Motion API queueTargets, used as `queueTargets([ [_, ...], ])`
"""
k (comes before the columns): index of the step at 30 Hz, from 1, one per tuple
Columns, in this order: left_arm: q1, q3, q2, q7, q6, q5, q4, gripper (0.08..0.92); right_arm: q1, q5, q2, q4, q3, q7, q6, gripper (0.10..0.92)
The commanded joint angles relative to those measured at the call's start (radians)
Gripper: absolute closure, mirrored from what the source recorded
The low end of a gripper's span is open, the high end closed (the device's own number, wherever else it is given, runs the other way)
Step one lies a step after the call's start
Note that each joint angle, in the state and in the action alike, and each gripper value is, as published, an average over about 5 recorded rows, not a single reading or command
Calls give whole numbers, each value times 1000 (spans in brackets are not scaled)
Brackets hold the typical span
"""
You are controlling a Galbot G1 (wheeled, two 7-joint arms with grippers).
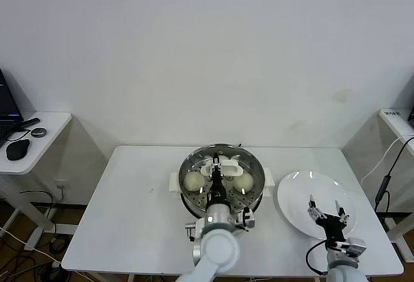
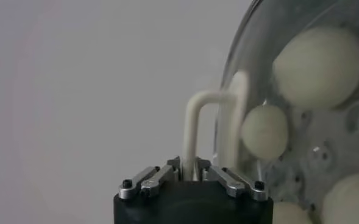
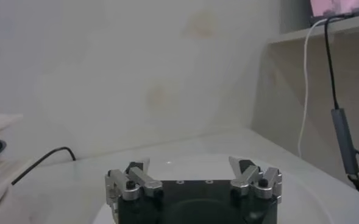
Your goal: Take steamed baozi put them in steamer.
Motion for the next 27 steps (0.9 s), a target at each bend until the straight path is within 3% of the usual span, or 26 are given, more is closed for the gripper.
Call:
queueTargets([
  [1,96,53,53,85,2,-55,-254,548,2,-2,-1,3,0,-1,-13,203],
  [9,221,-26,120,65,-1,-177,-509,323,-31,-16,-12,29,-11,-40,-44,203],
  [15,357,-371,153,-77,-154,-637,-635,191,-107,-90,-31,90,-63,-86,-7,203],
  [21,508,-751,146,-212,-521,-1230,-550,177,-170,-97,-31,149,-124,-51,-24,203],
  [25,574,-822,114,-343,-686,-1345,-406,177,-197,-81,-32,175,-142,-39,-15,203],
  [27,623,-823,117,-343,-699,-1417,-370,177,-209,-80,-30,183,-150,-34,-12,203],
])
